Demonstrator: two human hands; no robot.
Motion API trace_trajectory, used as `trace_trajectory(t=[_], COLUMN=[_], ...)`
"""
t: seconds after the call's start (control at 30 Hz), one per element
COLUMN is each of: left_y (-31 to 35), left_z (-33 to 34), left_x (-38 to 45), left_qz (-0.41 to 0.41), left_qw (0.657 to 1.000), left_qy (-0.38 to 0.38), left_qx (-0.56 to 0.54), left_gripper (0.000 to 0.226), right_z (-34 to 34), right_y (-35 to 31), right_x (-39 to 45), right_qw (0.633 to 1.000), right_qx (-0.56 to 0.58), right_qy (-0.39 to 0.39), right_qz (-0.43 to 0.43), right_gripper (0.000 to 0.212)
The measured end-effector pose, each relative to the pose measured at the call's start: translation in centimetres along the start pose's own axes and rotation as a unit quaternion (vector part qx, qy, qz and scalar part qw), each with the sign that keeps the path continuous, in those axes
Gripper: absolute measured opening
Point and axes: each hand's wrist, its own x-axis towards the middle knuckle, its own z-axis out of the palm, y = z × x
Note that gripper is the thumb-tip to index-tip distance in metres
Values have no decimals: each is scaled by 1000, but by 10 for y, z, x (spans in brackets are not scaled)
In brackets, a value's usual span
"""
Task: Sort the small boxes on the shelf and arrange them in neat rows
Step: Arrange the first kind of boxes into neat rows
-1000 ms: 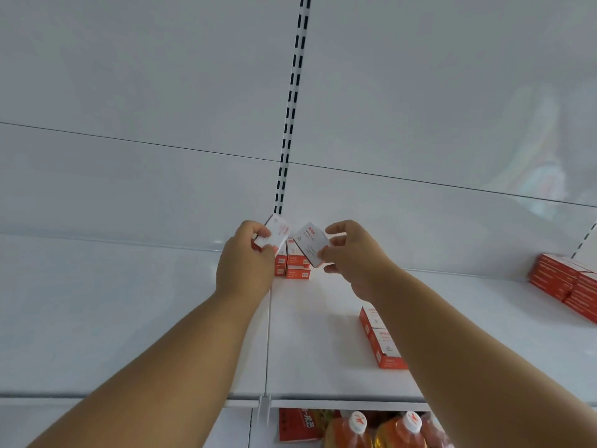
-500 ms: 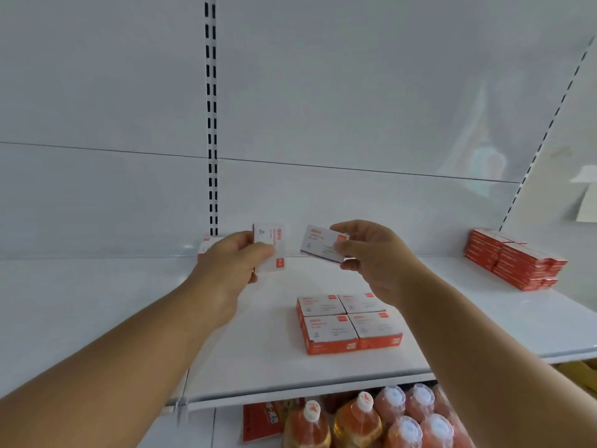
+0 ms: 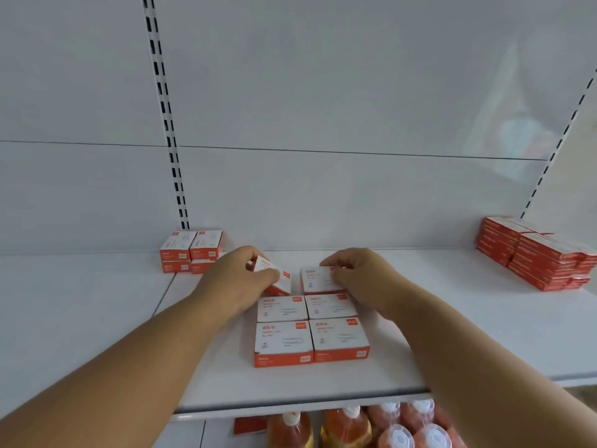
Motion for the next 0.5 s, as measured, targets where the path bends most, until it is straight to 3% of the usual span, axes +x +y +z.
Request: trace_trajectory(t=[0.17,0.5], left_y=[-3,0], left_z=[5,8], left_x=[1,-2], left_qz=[15,65], left_qw=[993,985], left_qy=[-17,-18], left_qx=[113,156], left_gripper=[24,19], right_z=[4,8], right_y=[7,6], right_x=[1,-2], right_qw=[986,975], right_qx=[-146,-179], right_qy=[18,16], right_qz=[-83,-135], right_gripper=[27,20])
